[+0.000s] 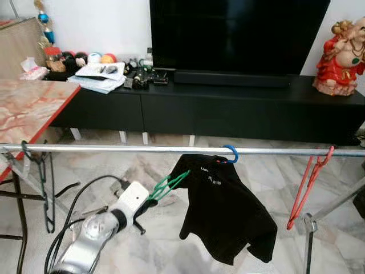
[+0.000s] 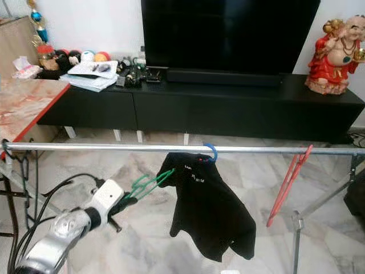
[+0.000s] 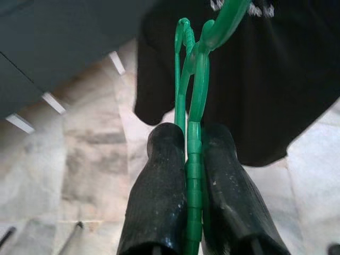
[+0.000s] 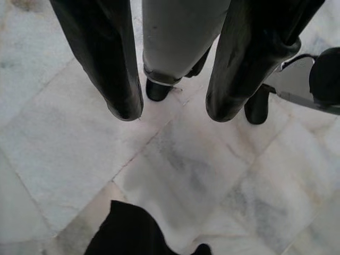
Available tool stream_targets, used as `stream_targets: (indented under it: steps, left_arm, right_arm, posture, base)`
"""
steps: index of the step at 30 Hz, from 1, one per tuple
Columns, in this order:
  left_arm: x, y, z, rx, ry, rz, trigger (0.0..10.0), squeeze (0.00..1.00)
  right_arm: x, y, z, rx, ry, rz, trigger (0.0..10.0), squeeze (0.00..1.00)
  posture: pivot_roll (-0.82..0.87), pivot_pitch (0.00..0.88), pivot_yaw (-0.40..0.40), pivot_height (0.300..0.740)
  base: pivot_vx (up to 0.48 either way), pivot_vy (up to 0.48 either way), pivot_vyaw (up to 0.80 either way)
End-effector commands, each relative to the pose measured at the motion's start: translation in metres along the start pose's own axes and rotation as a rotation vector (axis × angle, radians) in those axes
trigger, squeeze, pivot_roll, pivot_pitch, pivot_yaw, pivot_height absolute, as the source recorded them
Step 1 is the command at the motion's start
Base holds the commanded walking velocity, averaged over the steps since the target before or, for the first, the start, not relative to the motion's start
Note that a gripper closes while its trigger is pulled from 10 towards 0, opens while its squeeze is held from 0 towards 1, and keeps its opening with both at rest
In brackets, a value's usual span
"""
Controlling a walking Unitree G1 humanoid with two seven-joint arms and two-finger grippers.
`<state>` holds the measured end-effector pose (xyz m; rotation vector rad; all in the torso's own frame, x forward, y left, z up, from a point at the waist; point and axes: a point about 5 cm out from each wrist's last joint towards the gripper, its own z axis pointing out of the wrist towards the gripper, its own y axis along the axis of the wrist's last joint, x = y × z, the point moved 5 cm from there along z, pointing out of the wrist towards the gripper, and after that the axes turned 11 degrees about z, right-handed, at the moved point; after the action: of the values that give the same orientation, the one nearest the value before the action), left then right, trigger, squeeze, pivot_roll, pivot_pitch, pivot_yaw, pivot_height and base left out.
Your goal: Hang hanger
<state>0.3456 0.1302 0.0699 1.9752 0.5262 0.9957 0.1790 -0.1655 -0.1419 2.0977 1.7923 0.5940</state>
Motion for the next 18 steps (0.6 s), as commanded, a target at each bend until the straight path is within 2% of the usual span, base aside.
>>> stream_targets:
  steps: [1,4,6,11,18]
  left_arm:
    - [0.002,0.004,0.005,-0.014,-0.007,0.001,10.0,0.0]
    - [0.005,0.008,0.01,-0.024,0.004,0.004,10.0,0.0]
    - [0.009,0.013,0.015,-0.038,0.028,-0.032,10.0,0.0]
    - [0.028,0.024,0.027,-0.054,0.112,-0.096,10.0,0.0]
    - [0.056,0.023,0.036,-0.01,0.245,-0.162,10.0,0.0]
  right_arm:
    - [-0.001,-0.002,-0.001,-0.001,-0.005,-0.008,10.0,0.0]
    - [-0.001,-0.004,-0.001,0.001,-0.006,-0.005,10.0,0.0]
    - [-0.001,-0.002,-0.001,-0.001,-0.006,-0.005,10.0,0.0]
    - [-0.003,-0.001,-0.001,-0.003,-0.009,-0.007,10.0,0.0]
    - [-0.003,-0.001,0.0,0.0,-0.006,-0.014,10.0,0.0]
  posture:
    - [0.13,0.016,-0.016,0.74]
    - [0.13,0.016,-0.016,0.74]
    - [0.12,0.014,-0.018,0.74]
    - [0.12,0.012,-0.021,0.74]
    - [0.12,0.01,-0.024,0.74]
  base:
    - [0.0,0.0,0.0]
    - [0.0,0.0,0.0]
    - [0.0,0.0,0.0]
    - [0.0,0.0,0.0]
    - [0.0,0.0,0.0]
